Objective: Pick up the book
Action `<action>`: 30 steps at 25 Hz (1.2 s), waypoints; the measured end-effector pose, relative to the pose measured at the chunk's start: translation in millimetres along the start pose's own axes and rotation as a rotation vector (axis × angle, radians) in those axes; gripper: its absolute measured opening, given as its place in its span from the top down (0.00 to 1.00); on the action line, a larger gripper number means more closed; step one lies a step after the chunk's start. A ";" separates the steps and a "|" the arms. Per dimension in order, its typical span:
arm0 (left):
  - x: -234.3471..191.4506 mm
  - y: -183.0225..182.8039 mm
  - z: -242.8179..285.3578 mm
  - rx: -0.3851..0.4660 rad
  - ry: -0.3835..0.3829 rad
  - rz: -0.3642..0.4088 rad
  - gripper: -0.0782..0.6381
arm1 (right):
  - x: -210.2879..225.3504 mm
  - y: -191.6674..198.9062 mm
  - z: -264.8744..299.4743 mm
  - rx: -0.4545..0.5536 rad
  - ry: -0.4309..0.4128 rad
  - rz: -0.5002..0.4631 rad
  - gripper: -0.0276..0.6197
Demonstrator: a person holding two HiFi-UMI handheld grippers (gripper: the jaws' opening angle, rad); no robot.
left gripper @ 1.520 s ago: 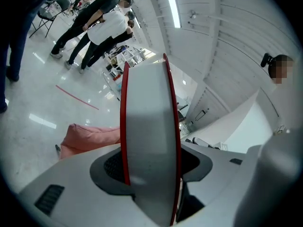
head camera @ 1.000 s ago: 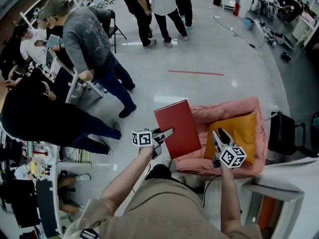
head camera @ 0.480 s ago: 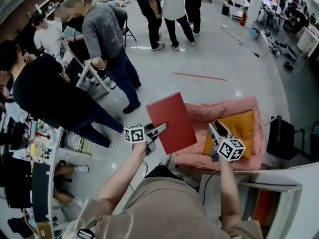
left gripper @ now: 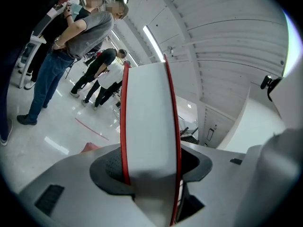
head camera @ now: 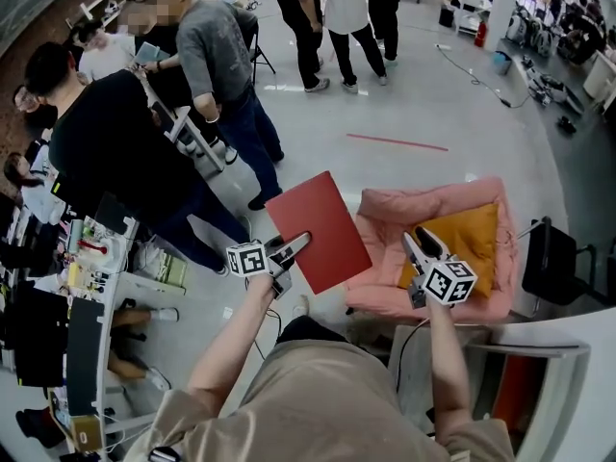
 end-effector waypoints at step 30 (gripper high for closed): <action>-79.0 -94.9 -127.9 0.027 -0.018 -0.064 0.52 | -67.7 10.2 72.7 -0.028 0.070 -0.011 0.66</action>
Point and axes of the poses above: the fingertips, and each gripper's own axes: z forward along the fingers, x to its right, y out of its underside, the point moved 3 cm from there along -z, backward along the fingers, and after that the axes turned 13 degrees about -z, right-handed, at the moved point
